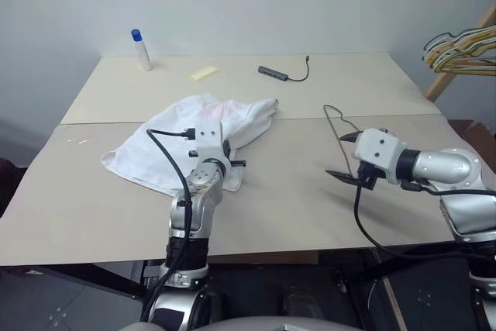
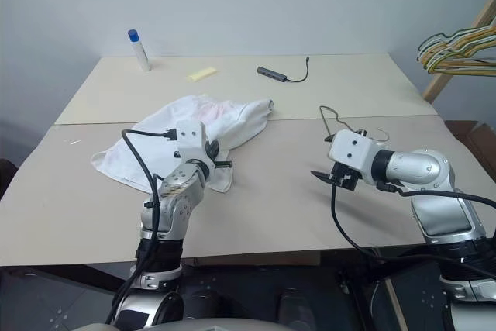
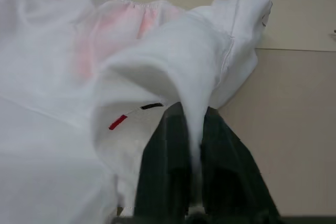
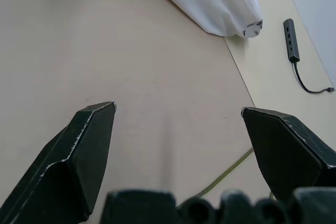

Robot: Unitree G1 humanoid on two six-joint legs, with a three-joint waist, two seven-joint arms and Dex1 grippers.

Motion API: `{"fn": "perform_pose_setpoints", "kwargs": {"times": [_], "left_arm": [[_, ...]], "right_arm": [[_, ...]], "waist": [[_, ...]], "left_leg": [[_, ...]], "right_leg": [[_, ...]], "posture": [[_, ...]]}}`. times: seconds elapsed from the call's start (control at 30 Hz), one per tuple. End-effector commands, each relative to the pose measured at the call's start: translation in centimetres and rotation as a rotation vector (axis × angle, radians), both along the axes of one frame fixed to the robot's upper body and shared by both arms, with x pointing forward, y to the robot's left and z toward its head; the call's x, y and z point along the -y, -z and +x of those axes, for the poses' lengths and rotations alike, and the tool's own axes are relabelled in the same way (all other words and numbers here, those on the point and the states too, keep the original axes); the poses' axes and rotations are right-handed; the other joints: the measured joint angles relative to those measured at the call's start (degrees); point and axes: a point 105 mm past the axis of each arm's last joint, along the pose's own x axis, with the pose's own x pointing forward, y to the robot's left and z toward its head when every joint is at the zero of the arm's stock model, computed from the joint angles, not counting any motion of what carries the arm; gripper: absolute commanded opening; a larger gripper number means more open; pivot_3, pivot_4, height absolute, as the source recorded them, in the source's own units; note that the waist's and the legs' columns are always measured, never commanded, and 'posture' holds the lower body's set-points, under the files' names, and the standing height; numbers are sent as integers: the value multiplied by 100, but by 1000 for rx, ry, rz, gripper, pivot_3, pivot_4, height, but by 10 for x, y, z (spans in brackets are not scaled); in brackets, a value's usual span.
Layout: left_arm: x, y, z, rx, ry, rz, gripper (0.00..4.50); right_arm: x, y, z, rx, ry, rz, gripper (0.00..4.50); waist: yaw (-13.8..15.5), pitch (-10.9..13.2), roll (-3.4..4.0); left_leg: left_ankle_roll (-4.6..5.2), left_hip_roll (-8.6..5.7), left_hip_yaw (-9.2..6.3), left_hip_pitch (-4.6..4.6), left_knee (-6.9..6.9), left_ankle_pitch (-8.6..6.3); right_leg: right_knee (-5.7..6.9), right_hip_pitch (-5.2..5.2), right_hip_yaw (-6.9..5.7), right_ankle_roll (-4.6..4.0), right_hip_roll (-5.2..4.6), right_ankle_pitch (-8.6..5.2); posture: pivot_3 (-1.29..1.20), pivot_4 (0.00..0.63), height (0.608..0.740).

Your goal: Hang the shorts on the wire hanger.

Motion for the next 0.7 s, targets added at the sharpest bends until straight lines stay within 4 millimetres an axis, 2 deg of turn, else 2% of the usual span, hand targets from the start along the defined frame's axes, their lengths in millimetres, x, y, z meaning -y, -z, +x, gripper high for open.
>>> {"fn": "perform_pose_setpoints", "kwargs": {"times": [0.03, 0.07, 0.1, 0.17, 0.3, 0.37, 0.53, 0.7], "left_arm": [[3, -20, 0, 61, 40, -7, 29], [8, -20, -3, 48, 103, -6, 29], [23, -20, -16, 39, 298, 44, 29], [34, -16, -43, -10, 525, 65, 29], [27, -16, -79, -72, 754, 127, 29], [13, -15, -93, -102, 833, 202, 29], [-32, -19, -104, -164, 863, 365, 29], [-76, -30, -122, -240, 920, 476, 29]], "right_arm": [[2, -18, 5, 70, 13, 6, 4500], [2, -17, 5, 70, 13, 6, 4500], [1, -17, 5, 71, 12, 6, 4500], [0, -17, 7, 74, 8, 3, 4500], [-4, -17, 11, 85, -8, -8, 4500], [-4, -14, 16, 91, -16, -52, 4500], [-2, 4, 24, 93, -64, -188, 4500], [-23, 18, 32, 138, -164, -261, 4500]], "waist": [[1, 0, 0], [-1, 0, 0], [-1, 0, 0], [-35, -2, 4], [-105, -2, 4], [-151, -1, 2], [-164, 2, 0], [-170, 9, -6]], "left_leg": [[0, 0, 0, 0, 0, 0], [0, 0, -2, 0, 0, 0], [0, 0, -1, 0, 0, 0], [-2, 2, 3, -2, -3, 1], [-3, 2, -20, -1, 0, 2], [-2, 2, -23, 5, 0, 1], [-4, 4, -26, 11, -6, 2], [-8, 6, -25, 6, -8, 4]], "right_leg": [[0, 0, 0, 0, 0, 0], [0, 0, 0, 0, 0, 0], [0, 0, 0, 0, 0, 0], [6, -8, 0, -1, 3, -1], [14, -10, 8, -1, -1, -1], [17, -7, 8, -1, 0, -2], [25, -8, 10, -5, 5, -7], [23, -16, 9, -4, 4, -7]], "posture": [[31, 0, 740], [35, 0, 740], [40, 0, 740], [48, 0, 740], [62, 0, 740], [75, 0, 740], [94, 0, 740], [115, 0, 740]]}}
